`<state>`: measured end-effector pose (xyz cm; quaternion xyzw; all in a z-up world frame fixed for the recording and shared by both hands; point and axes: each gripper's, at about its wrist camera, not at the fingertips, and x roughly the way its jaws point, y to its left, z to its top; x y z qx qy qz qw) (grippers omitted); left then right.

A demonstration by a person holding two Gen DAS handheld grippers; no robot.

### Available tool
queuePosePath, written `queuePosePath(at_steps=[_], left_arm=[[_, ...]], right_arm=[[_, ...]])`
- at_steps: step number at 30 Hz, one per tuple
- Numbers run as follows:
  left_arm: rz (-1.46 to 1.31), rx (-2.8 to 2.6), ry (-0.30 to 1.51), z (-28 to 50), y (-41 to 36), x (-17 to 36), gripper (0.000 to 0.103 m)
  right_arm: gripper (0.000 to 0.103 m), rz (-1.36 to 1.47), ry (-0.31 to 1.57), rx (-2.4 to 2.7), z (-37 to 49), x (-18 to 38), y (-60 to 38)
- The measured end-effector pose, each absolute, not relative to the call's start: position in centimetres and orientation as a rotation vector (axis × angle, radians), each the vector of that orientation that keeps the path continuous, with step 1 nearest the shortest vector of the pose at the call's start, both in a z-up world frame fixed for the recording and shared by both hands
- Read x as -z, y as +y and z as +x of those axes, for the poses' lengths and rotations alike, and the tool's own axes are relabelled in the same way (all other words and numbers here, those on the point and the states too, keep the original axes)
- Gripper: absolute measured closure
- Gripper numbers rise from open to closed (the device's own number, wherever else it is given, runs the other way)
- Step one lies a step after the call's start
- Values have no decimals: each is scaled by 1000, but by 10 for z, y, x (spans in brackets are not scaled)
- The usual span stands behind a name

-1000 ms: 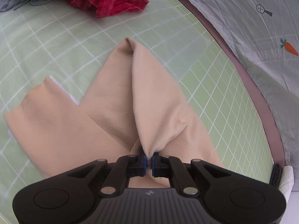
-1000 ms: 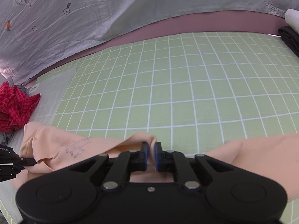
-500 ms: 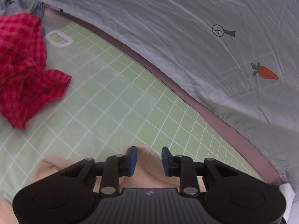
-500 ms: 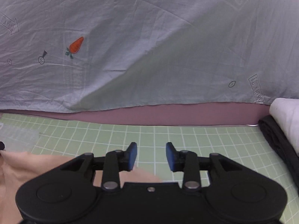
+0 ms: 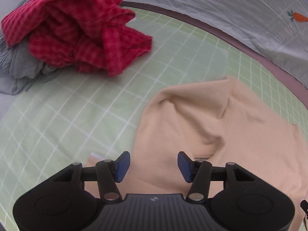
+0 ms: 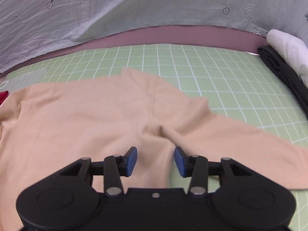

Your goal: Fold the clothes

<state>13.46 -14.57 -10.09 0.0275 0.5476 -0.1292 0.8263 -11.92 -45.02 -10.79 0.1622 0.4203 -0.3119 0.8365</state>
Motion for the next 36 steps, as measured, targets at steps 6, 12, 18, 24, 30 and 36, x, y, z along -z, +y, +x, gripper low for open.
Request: queuePosePath(at_steps=[6,12,18,24,30,36], left_arm=[[-52,177,1223,113,-78,111,47],[-95,199,1220,104,-62,122,46],[80,258,1164,102,-80,121,64],[163,280,1120,100,-76,121,100],[121,201,1059,119,-41,104,101],[122,71,919,148,-1,73,101]], right_arm=[[51,356,943,643,-152,122,-405],[44,360,939,671,-163,125,-382],[42,365,930,717,-164,127,-368],[39,377,911,763,-164,129,-360],[37,391,897,794,-166,130,-358],[37,391,889,822,-165,130,-353]])
